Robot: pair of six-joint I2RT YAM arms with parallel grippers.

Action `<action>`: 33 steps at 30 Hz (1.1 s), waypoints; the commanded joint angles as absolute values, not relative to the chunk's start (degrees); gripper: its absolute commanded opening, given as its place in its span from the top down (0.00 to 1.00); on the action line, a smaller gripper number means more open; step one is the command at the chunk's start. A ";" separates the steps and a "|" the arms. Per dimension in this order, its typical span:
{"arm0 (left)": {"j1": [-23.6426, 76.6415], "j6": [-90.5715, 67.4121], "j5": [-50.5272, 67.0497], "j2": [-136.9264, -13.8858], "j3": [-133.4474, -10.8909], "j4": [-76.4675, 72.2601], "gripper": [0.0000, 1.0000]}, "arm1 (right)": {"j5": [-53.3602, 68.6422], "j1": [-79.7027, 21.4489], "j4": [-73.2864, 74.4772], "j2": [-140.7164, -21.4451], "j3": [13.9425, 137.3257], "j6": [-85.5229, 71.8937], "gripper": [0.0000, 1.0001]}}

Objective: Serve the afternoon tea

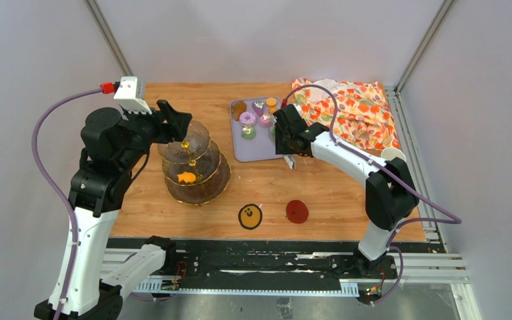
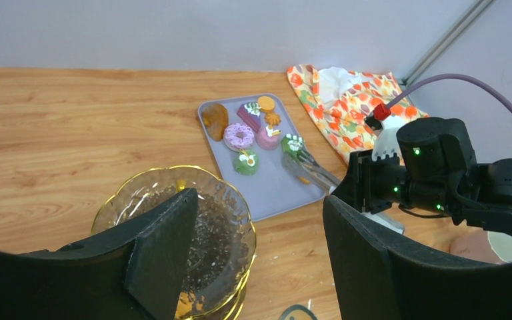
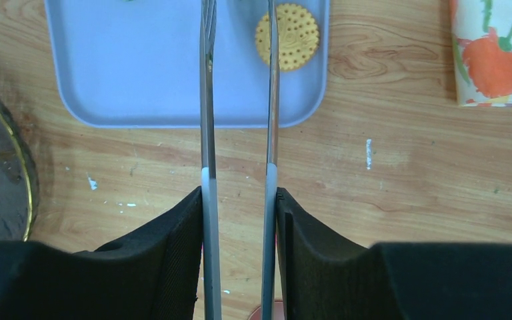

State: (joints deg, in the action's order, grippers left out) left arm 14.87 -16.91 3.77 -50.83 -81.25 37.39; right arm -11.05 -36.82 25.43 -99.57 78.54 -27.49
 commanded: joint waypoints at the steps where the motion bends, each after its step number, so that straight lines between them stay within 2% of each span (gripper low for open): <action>1: 15.21 -15.69 3.05 -50.14 -80.61 36.83 0.27 | -16.36 -37.48 26.82 -99.93 80.22 -27.96 0.59; 21: 15.20 -15.73 3.27 -49.55 -80.23 36.74 0.27 | -17.60 -37.51 28.49 -106.40 86.66 -26.54 0.63; 24: 15.21 -15.64 3.17 -49.33 -80.10 36.79 0.27 | -18.38 -37.52 28.61 -106.25 86.21 -26.87 0.69; 29: 15.20 -15.60 3.08 -49.18 -79.95 36.90 0.27 | -18.65 -37.52 28.19 -104.53 85.46 -26.61 0.99; 33: 15.21 -15.71 3.00 -49.05 -79.75 36.77 0.27 | -17.78 -37.66 27.46 -102.18 83.93 -25.99 0.99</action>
